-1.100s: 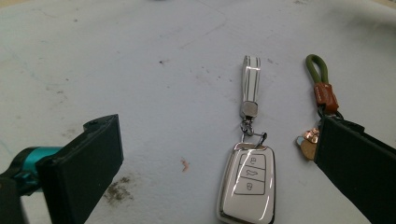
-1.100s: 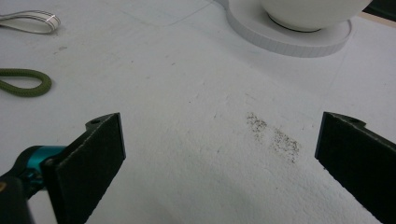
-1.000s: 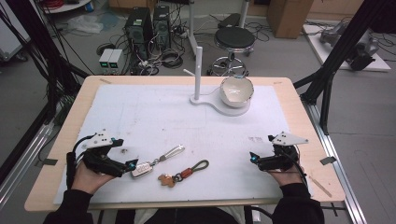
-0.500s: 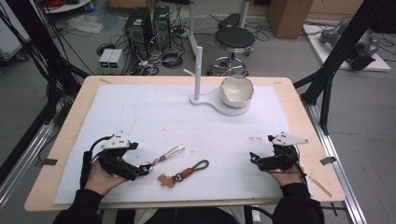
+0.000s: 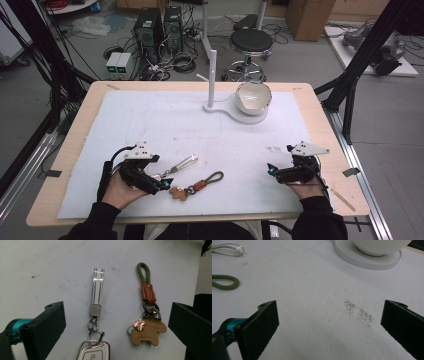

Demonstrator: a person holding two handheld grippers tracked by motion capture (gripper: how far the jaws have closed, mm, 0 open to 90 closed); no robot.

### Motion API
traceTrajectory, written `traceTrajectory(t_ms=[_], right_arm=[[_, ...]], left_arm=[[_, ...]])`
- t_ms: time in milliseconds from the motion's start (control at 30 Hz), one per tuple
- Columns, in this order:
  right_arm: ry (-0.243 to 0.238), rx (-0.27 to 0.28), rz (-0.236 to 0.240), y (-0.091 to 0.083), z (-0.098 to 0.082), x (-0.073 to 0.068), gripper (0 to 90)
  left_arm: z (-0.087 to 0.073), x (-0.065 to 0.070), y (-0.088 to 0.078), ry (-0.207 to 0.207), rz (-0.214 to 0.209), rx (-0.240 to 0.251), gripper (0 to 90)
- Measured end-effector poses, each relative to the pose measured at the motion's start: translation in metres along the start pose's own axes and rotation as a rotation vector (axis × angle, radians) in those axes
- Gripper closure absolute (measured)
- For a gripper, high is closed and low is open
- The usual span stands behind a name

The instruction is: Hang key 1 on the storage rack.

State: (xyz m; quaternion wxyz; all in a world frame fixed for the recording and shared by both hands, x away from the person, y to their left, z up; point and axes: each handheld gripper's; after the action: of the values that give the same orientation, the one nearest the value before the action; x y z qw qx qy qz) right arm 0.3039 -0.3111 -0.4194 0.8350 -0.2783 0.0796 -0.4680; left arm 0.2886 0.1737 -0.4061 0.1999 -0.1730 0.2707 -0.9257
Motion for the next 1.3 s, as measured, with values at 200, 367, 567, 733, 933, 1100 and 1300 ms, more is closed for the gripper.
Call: traceTrajectory(t_ms=[200, 367, 567, 733, 933, 1100, 1300], right_arm=[[-0.002, 0.001, 0.000, 0.000, 0.000, 0.000, 0.6], [-0.006, 0.002, -0.003, 0.000, 0.001, 0.000, 0.6], [-0.007, 0.000, -0.002, 0.000, 0.001, -0.001, 0.6], [-0.008, 0.004, -0.006, 0.000, 0.001, 0.000, 0.6], [-0.014, 0.006, 0.001, 0.000, 0.001, 0.000, 0.6], [-0.014, 0.006, 0.000, 0.000, 0.002, -0.001, 0.6], [-0.020, 0.004, -0.004, 0.000, 0.002, -0.001, 0.6]], left_arm=[[0.006, 0.006, 0.011, 0.007, -0.008, -0.020, 1.8], [0.009, 0.012, 0.025, 0.028, -0.015, -0.063, 1.8], [0.014, 0.017, 0.036, 0.036, -0.001, -0.087, 1.8], [0.018, 0.022, 0.042, 0.040, -0.010, -0.096, 1.8], [0.023, 0.035, 0.059, 0.075, -0.018, -0.150, 3.0], [0.027, 0.044, 0.078, 0.097, -0.028, -0.209, 7.9], [0.030, 0.045, 0.083, 0.106, -0.029, -0.220, 13.6]])
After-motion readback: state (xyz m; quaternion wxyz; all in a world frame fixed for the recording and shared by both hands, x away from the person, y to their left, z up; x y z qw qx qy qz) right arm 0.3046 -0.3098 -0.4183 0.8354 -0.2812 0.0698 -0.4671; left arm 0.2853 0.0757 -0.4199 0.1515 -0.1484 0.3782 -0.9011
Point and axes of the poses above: each handheld gripper's, and its own axes: y roughly forward along the jaws, z roughly out of its top, x roughly to its right, and after that the axes turned 7 degrees about -z, right-handed
